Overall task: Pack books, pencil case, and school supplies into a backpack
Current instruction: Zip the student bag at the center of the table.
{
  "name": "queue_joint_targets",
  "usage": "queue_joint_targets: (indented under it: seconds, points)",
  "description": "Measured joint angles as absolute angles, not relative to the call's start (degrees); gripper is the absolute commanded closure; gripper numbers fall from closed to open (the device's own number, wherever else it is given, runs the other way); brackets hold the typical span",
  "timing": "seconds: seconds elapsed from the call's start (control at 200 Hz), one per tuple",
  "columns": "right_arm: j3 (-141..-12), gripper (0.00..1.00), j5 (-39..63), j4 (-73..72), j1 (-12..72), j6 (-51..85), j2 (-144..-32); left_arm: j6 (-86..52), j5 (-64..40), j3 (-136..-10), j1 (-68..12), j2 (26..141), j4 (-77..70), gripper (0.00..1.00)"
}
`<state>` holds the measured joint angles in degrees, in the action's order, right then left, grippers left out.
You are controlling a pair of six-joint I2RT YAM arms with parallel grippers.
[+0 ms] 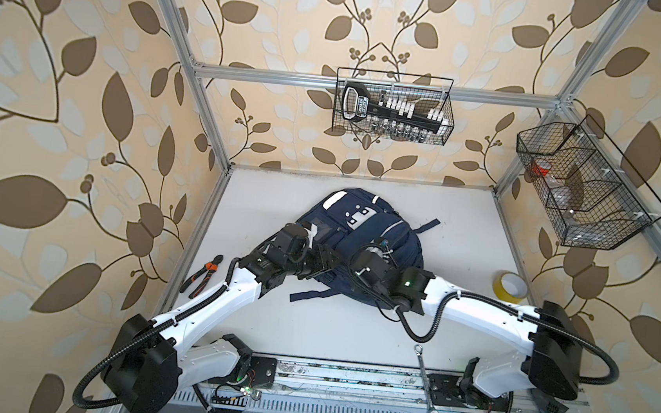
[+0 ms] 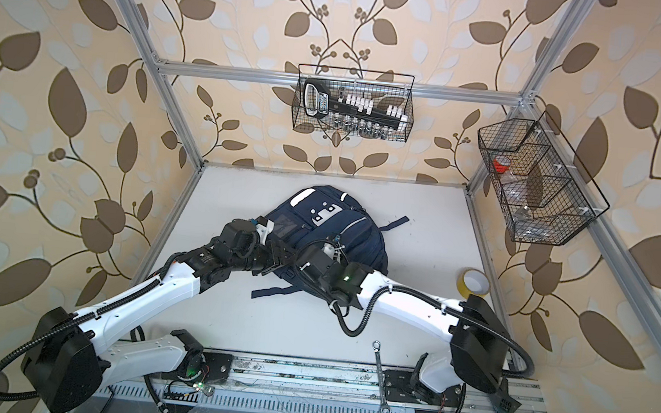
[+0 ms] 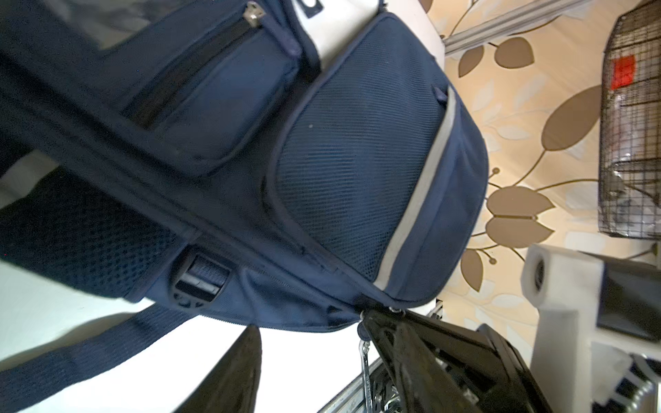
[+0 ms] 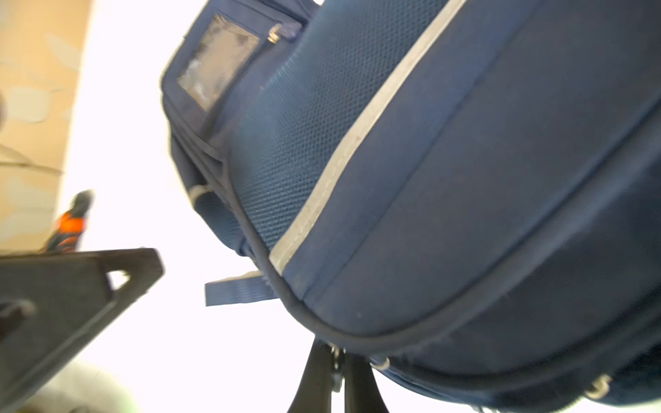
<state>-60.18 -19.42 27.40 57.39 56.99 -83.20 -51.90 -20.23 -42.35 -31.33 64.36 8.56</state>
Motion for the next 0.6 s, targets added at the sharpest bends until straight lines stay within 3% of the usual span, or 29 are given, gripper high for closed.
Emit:
queue_joint_targets:
  seconds: [0.36,0.555,0.6]
  points:
    - [-57.9,1.0,-13.6,25.5,56.9,49.5,-81.0,-65.5,-15.0,-42.9,-41.2,76.2,-1.9,0.49]
    - [-57.8,1.0,-13.3,25.1,56.9,49.4,-81.0,-71.4,-11.3,-44.2,-41.3,76.6,-0.7,0.73]
    - [-57.8,1.0,-13.5,25.1,57.0,49.5,-81.0,-72.1,-11.0,-45.2,-41.3,77.3,0.1,0.85]
